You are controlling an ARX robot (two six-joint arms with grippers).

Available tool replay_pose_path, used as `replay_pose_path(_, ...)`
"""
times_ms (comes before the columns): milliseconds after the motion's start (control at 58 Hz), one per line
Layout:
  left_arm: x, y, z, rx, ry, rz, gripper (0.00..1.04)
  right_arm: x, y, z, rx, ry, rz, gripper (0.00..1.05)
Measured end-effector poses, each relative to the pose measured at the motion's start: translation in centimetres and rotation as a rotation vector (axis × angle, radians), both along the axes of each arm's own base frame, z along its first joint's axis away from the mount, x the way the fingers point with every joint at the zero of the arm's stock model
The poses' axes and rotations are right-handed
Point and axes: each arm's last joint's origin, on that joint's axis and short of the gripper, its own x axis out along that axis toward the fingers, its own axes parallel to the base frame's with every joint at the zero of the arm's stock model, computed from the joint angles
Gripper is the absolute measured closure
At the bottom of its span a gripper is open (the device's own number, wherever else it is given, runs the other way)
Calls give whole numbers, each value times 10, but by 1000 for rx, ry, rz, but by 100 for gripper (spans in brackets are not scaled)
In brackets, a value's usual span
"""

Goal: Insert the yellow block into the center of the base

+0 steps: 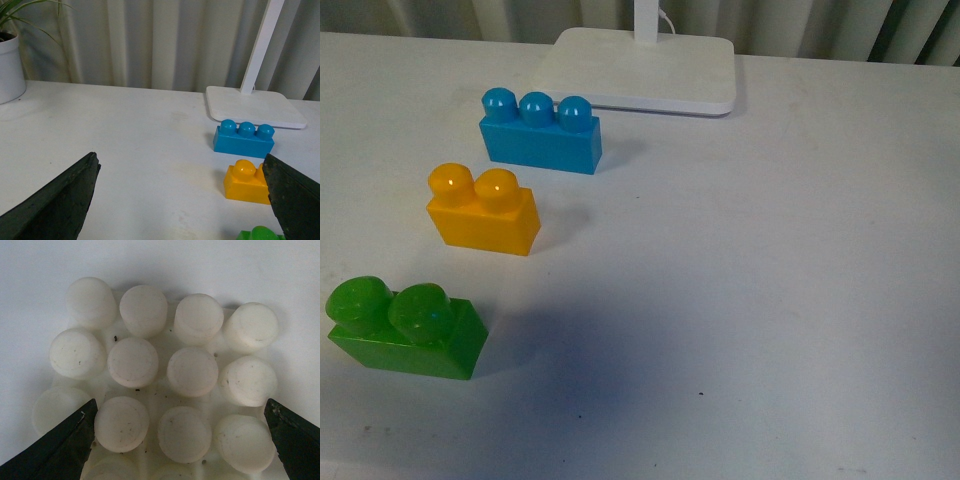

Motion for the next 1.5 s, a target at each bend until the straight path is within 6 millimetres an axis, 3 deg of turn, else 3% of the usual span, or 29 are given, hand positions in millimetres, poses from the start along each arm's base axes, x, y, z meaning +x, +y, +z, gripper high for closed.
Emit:
replay_pose_path(241, 0, 0, 0, 0, 0, 0, 6, -6, 57, 2, 149, 19, 7, 9)
replay_pose_path(448, 0, 0, 0, 0, 0, 0, 6, -12, 97, 3, 140, 32, -20, 9)
replay_pose_path(759, 0, 0, 0, 0, 0, 0, 6, -23, 155, 0, 126, 46, 93, 9)
replay_pose_path(1172, 0, 0, 0, 0, 0, 0, 6, -46, 208, 4, 137, 59, 196, 9)
replay_pose_path(1500, 0, 0, 0, 0, 0, 0, 6, -32, 242, 5, 155, 42, 257, 9)
